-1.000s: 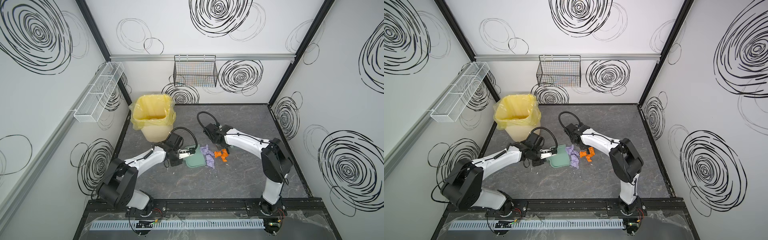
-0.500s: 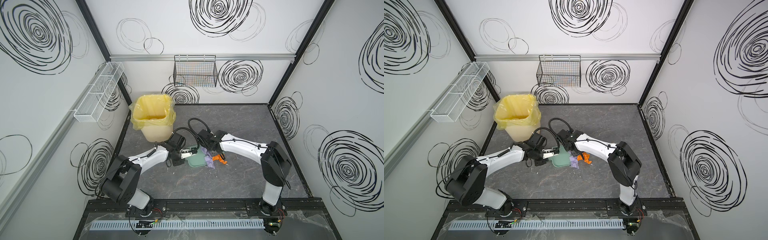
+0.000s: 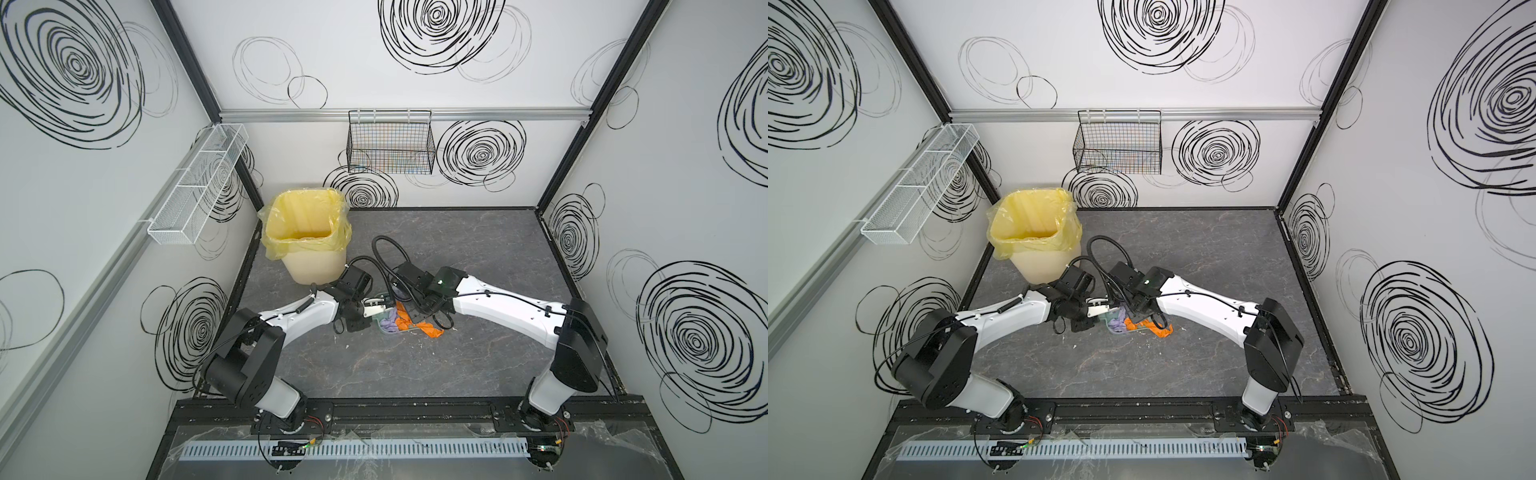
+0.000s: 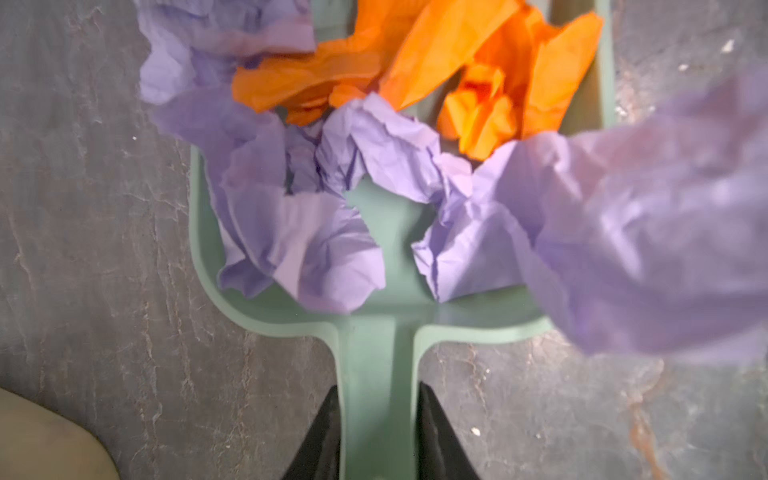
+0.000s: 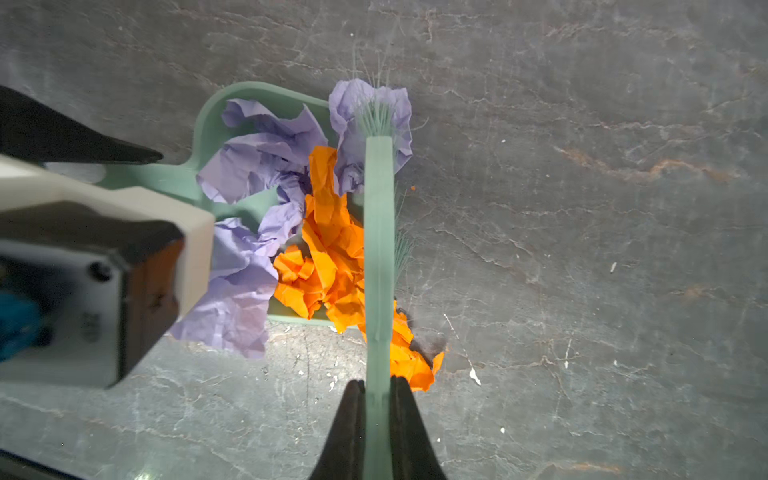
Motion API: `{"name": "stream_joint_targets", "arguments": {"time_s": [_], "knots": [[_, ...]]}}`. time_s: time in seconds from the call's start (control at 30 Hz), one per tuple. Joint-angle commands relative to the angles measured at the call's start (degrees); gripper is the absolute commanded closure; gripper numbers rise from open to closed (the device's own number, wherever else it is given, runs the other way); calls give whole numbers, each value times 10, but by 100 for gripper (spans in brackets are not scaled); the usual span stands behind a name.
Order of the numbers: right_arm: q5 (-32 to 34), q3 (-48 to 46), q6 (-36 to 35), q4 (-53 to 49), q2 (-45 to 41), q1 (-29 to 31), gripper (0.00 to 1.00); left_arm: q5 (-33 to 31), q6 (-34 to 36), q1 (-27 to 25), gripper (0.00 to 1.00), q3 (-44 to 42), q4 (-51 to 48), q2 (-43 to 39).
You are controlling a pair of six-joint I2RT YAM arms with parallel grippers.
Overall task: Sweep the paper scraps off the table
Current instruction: 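Sweep the lavender and orange scraps with the right gripper's brush into the dustpan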
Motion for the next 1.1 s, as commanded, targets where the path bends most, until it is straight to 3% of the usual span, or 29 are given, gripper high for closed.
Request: {"name": "stream_joint_targets", "arguments": {"time_s": [0.0, 0.43, 0.83, 1.07], "knots": [[-18, -8, 13, 4, -34, 6, 100, 5, -11, -6, 100, 5, 2, 9], [58, -12, 51, -58, -147, -24, 100, 33, -7, 0, 100, -10, 12, 0], [97, -109, 80, -88, -234, -50, 100, 43, 41, 12, 100, -54, -7, -42], [41, -128, 124, -150, -223, -48, 100, 43, 88, 21, 100, -72, -33, -68]]}}
